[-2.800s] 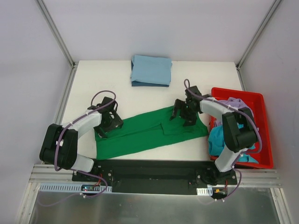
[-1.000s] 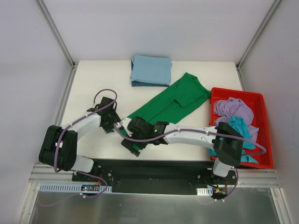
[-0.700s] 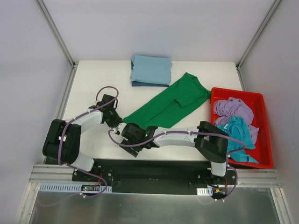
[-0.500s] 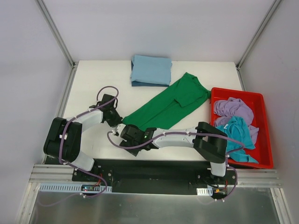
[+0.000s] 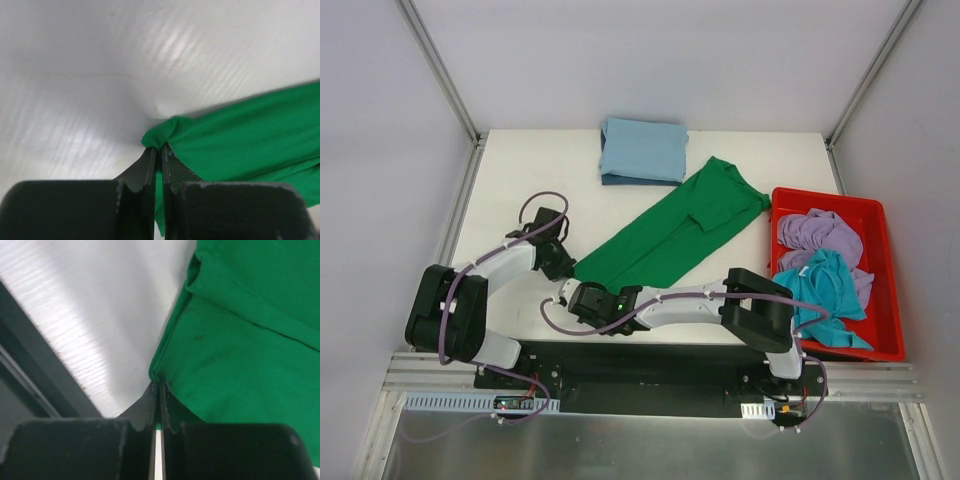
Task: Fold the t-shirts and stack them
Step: Grab the bottom of the folded rectangular tshirt with both arms
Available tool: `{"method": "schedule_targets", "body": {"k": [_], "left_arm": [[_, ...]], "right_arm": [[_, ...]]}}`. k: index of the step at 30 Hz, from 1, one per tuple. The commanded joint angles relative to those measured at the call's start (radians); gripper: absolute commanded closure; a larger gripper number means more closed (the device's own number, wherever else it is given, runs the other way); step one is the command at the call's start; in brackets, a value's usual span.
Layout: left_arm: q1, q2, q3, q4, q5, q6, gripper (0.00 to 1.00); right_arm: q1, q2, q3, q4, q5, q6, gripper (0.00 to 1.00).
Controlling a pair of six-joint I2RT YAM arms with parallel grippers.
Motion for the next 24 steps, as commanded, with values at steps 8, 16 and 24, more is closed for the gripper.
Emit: {"method": "schedule_targets", "body": {"k": [8, 16, 24], "left_arm": [[0.013, -0.422, -0.053, -0.330, -0.282, -0.043, 1.00], [0.012, -0.686, -0.005, -0.418, -0.293, -0.066, 1.00], [-0.043, -0.519, 0.125, -0.318, -0.181, -0.059, 1.00]], "right_arm": [[0.103, -0.162, -0.014, 0.122, -0.357, 0.032, 1.00], [0.089, -0.317, -0.053, 0.199, -0.474, 0.087, 1.00], [-0.026, -0.512, -0.234, 0.196, -0.292, 0.154, 1.00]]}}
